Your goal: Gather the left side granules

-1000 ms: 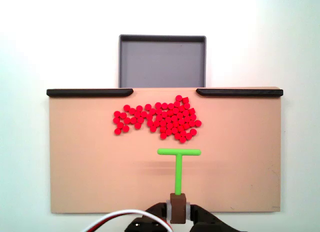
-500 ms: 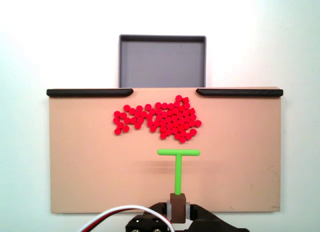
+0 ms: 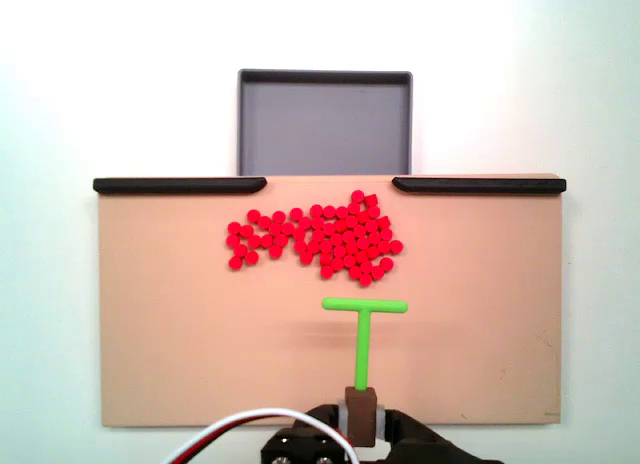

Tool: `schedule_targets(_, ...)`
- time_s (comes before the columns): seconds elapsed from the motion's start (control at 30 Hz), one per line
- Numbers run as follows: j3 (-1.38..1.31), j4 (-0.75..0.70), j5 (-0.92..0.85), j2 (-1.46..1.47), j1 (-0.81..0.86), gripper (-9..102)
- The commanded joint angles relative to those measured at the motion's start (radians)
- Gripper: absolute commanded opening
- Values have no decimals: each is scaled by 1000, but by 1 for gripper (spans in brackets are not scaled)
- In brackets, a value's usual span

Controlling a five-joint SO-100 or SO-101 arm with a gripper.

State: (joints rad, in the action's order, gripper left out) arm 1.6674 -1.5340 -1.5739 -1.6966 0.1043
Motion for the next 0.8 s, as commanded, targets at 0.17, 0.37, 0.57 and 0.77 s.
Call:
schedule_targets(0.17,-37,5,49,-12,0,0)
schedule_targets(0.37,-37,5,135,-26,-28,0)
schedule_targets(0.57,-38,6,288,-26,-109,0)
schedule_targets(0.77,-97,6,540,28,-202,0)
